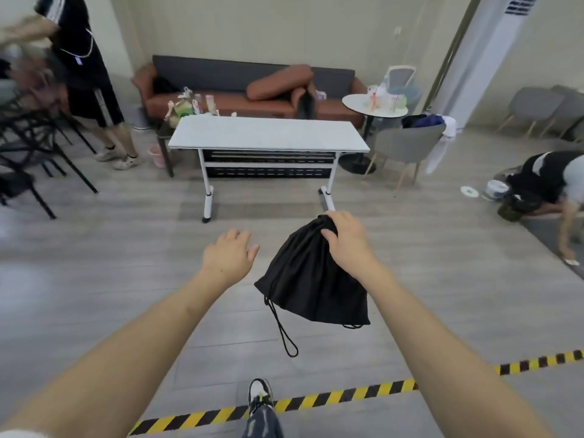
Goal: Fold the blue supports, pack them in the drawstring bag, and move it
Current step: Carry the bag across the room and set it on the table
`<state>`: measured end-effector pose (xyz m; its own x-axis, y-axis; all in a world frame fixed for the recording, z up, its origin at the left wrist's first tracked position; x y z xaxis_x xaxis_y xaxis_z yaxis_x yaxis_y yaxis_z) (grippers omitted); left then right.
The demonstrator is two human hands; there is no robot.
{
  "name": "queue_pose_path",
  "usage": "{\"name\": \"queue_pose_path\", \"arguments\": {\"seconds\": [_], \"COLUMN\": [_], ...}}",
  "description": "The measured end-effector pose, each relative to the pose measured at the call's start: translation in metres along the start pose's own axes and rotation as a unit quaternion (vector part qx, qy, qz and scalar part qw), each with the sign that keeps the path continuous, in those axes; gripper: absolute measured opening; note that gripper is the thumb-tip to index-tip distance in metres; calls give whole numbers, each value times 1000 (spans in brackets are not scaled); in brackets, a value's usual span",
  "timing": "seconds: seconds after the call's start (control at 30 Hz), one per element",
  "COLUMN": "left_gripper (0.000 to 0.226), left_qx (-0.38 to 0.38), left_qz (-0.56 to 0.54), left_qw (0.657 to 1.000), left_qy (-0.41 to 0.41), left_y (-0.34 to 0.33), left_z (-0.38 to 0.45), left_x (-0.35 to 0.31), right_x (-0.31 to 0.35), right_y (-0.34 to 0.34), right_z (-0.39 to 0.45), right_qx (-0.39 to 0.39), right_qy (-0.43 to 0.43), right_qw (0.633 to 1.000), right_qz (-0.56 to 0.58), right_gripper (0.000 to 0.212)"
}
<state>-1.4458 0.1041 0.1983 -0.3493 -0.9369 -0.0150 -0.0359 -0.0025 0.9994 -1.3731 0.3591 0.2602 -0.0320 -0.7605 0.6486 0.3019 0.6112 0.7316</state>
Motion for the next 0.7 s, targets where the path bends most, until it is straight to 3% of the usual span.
{"name": "queue_pose_path", "arguments": {"seconds": [0.47,0.7], "left_gripper": [50,51], "left_qx": [-13,-27], "left_qz": [3,12], "left_qw": [1000,1000], "left_qy": [-14,4], "left_y": [49,55], "left_z": [333,490], "left_x": [29,40], "right_x": [-27,-47], "right_y": [-17,-40], "right_z": [325,495], "right_qx": [-18,-7], "right_qy": [-8,41], "right_qw": [999,998], "right_qz": [44,54], "right_gripper": [39,39]}}
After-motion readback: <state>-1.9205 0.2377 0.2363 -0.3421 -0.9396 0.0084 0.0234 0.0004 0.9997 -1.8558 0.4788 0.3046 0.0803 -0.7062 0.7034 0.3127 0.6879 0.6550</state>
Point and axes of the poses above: each hand's wrist, its own z-axis towards the middle knuckle, its own y-axis out of the back of the hand, x = y × z, the point moved 9 cm from there along z, towards the middle knuckle, and after that the axes turned 10 degrees about z, right-handed, at the moved point
